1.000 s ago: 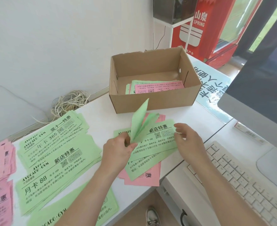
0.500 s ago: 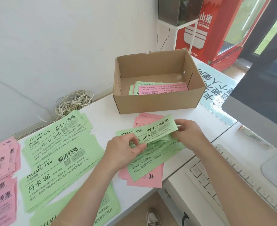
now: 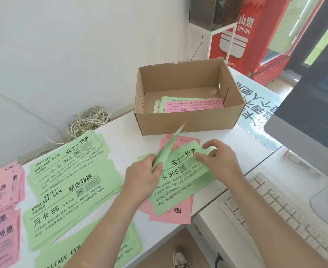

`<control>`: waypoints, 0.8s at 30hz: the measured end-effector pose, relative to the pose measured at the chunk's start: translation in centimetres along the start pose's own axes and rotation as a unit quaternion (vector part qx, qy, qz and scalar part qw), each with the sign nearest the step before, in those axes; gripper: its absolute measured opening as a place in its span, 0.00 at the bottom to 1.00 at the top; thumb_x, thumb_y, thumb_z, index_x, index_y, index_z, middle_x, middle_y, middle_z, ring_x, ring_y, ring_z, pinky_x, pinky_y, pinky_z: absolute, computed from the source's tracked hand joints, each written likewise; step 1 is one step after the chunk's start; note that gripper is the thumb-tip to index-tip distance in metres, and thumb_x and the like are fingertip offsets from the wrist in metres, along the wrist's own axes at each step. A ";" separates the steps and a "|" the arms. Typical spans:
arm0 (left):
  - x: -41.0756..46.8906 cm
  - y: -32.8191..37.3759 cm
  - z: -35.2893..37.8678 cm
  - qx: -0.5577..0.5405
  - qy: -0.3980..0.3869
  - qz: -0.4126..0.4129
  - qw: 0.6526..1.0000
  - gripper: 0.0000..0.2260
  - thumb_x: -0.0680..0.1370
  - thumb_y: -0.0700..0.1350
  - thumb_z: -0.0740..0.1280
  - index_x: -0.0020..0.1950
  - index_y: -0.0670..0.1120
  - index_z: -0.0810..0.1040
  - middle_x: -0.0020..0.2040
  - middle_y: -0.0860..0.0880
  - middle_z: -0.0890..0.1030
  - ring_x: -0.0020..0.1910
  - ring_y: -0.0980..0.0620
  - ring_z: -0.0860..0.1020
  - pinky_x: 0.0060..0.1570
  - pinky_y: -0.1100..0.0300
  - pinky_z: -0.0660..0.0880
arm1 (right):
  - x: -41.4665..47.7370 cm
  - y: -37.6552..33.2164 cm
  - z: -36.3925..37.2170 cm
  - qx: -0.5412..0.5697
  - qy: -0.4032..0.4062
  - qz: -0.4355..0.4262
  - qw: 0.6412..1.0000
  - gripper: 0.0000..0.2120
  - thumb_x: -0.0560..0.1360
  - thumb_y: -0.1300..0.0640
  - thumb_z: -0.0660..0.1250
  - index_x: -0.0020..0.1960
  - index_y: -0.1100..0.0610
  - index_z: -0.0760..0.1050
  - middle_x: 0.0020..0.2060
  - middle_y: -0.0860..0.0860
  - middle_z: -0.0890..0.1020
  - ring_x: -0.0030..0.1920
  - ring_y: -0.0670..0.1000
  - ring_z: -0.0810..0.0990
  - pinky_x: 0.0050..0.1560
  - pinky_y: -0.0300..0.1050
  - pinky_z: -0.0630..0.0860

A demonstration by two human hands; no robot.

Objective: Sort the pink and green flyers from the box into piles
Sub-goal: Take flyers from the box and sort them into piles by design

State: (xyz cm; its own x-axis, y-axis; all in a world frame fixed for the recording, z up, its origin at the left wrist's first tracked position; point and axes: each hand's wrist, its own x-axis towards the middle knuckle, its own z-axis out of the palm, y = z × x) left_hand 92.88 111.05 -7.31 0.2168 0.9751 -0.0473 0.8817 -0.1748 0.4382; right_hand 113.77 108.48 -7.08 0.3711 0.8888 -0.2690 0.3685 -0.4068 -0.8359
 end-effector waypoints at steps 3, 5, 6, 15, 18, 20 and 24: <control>0.8 -2.3 -0.1 -0.239 -0.014 -0.137 0.961 0.12 0.75 0.53 0.69 0.41 0.45 0.76 0.36 0.45 0.81 0.40 0.42 0.79 0.42 0.50 0.75 | -0.1 0.8 -0.6 -0.065 -0.016 -0.008 0.998 0.11 0.74 0.57 0.70 0.55 0.48 0.75 0.36 0.52 0.79 0.37 0.48 0.76 0.32 0.41 0.68; 0.7 -2.9 0.1 -0.360 -0.023 -0.175 0.916 0.12 0.70 0.53 0.74 0.44 0.45 0.81 0.41 0.46 0.85 0.45 0.43 0.83 0.51 0.43 0.78 | -0.2 1.1 -0.8 -0.093 -0.021 -0.016 0.995 0.13 0.75 0.60 0.67 0.56 0.45 0.75 0.36 0.49 0.77 0.39 0.48 0.76 0.33 0.41 0.69; 0.7 -3.2 0.4 -0.387 -0.023 -0.187 0.903 0.17 0.66 0.55 0.76 0.45 0.44 0.81 0.43 0.45 0.85 0.46 0.41 0.83 0.52 0.40 0.77 | -0.3 1.2 -0.8 -0.106 -0.022 -0.022 0.994 0.13 0.75 0.60 0.66 0.55 0.45 0.75 0.36 0.47 0.77 0.40 0.48 0.76 0.35 0.41 0.69; -0.3 0.2 -0.5 -0.047 -0.033 -0.100 0.993 0.23 0.69 0.62 0.73 0.32 0.47 0.66 0.28 0.52 0.73 0.30 0.50 0.71 0.31 0.57 0.64 | -0.2 0.7 -1.1 0.153 -0.056 0.059 0.985 0.09 0.75 0.67 0.65 0.44 0.57 0.81 0.40 0.56 0.83 0.38 0.52 0.75 0.36 0.41 0.73; -1.2 1.5 0.2 0.088 -0.065 0.041 0.993 0.22 0.70 0.69 0.64 0.46 0.50 0.71 0.46 0.54 0.78 0.44 0.50 0.77 0.43 0.57 0.71 | 0.0 -0.5 -1.4 0.315 -0.087 0.096 0.940 0.08 0.76 0.71 0.62 0.46 0.66 0.80 0.39 0.61 0.80 0.35 0.53 0.76 0.31 0.35 0.77; -1.5 1.9 0.7 0.134 -0.071 0.081 0.985 0.26 0.70 0.71 0.61 0.52 0.51 0.67 0.50 0.54 0.75 0.46 0.48 0.77 0.44 0.55 0.72 | 0.3 -1.3 -1.6 0.382 -0.097 0.105 0.913 0.08 0.76 0.73 0.60 0.47 0.70 0.79 0.36 0.60 0.81 0.31 0.50 0.79 0.33 0.35 0.79; -1.4 1.8 1.5 0.152 -0.030 0.111 0.982 0.15 0.77 0.60 0.59 0.52 0.49 0.66 0.46 0.52 0.75 0.41 0.46 0.78 0.39 0.55 0.72 | 0.7 -2.8 -1.7 0.405 -0.115 0.106 0.901 0.08 0.77 0.73 0.60 0.47 0.70 0.78 0.35 0.59 0.83 0.34 0.52 0.84 0.37 0.38 0.81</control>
State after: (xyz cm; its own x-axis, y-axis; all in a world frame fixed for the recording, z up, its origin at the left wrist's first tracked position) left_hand 94.74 109.13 -7.80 0.4348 0.8998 -0.0376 0.8919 -0.4245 0.1558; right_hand 114.47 109.86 -4.12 0.1387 0.8674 -0.4779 -0.4664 -0.3684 -0.8042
